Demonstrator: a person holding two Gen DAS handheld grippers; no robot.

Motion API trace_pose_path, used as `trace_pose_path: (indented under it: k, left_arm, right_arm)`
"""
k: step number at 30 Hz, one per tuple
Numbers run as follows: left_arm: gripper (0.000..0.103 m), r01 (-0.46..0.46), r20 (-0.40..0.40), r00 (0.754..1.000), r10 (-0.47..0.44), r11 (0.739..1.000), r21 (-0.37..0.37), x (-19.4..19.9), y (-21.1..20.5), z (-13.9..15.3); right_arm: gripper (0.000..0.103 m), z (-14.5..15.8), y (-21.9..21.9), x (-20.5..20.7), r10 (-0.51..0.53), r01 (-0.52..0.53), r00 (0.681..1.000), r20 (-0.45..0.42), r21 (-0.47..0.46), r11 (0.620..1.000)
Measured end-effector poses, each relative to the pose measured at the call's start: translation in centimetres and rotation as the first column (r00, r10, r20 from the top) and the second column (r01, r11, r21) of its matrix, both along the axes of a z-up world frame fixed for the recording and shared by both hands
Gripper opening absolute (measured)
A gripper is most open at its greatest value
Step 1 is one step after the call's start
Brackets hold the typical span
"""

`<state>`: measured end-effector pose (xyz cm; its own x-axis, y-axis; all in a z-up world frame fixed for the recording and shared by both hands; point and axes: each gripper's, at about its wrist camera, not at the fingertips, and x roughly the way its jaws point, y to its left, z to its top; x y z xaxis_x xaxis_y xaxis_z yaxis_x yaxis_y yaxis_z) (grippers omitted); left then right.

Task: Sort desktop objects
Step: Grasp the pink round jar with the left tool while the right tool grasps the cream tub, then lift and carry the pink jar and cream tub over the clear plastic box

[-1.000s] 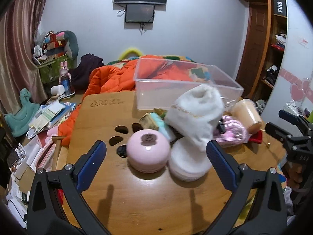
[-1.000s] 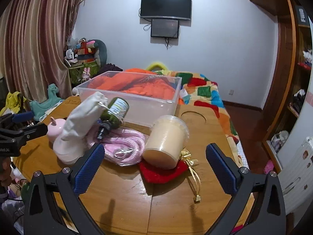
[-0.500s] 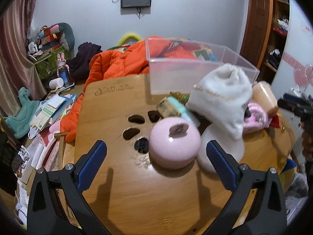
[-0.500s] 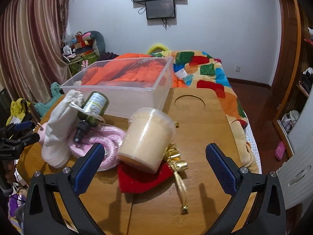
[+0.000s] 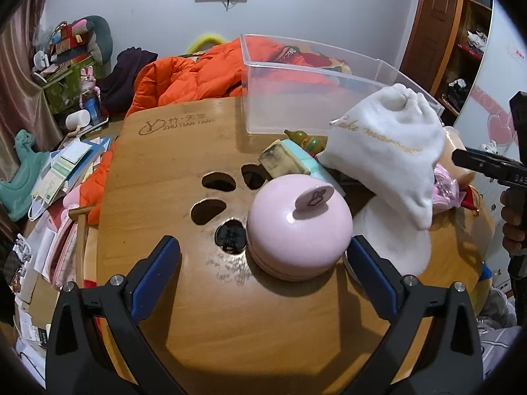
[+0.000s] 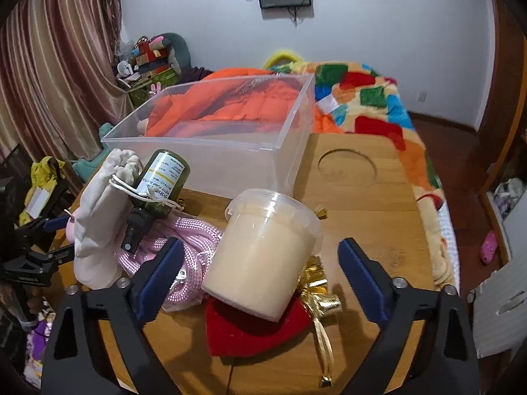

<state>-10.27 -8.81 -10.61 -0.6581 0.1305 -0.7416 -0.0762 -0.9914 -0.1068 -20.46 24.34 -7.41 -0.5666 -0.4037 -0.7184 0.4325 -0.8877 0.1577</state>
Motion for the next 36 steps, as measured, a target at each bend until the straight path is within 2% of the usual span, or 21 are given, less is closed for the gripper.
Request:
trace_pose_path:
  k: [4,9,17,19,22,28,36]
  left_arm:
    - [0.1,0.0,-0.005,1.0,0.0,1.0,0.005,-0.7,0.4,0.2]
    - [0.092,0.0,-0.003,1.0,0.0,0.999,0.041,-1.7,0.4,0.2]
    - [0.073,0.004,-0.028,1.0,-0.003,0.999,0.045,-1.7,1.3,0.5]
    - [0.064,0.009,-0.037,0.999,-0.007,0.999,0.054,-1.5,1.4,0.5]
    - [0.064,-0.006,-0.058,0.998,0.007,1.0,0.016,-1.1,1.7,0.7]
    - [0.064,-0.022,-0.063,0.998,0.023,1.0,0.018,-0.3,1.4,0.7]
    - [0.064,-0.047,-0.117,0.992,0.051,0.998,0.037,0.9,0.8,2.4]
  right_arm:
    - [0.073,-1.1,0.3,-1.3,0.006,-0.004,0.997,0.075,-0.023,1.0]
    - [0.072,-1.7,0.4,-2.4,0.019,-0.011,0.99,0.137,-0.059,0.998]
    - [0.068,-1.9,0.1,-3.2,0.024,-0.014,0.988,0.152,-0.067,0.998]
    - [0.068,-1.9,0.2,-3.1,0.022,-0.012,0.989,0.149,-0.071,0.997]
    - [0.067,-1.6,0.1,-2.6,0.023,-0.016,0.991,0.133,-0.058,0.998]
    - [0.065,-0.6,0.6,-1.5,0.021,-0.013,0.994,0.109,-0.073,0.997]
    - [0.064,0.5,0.8,-0.6,0.018,-0.013,0.997,0.069,-0.076,0.997]
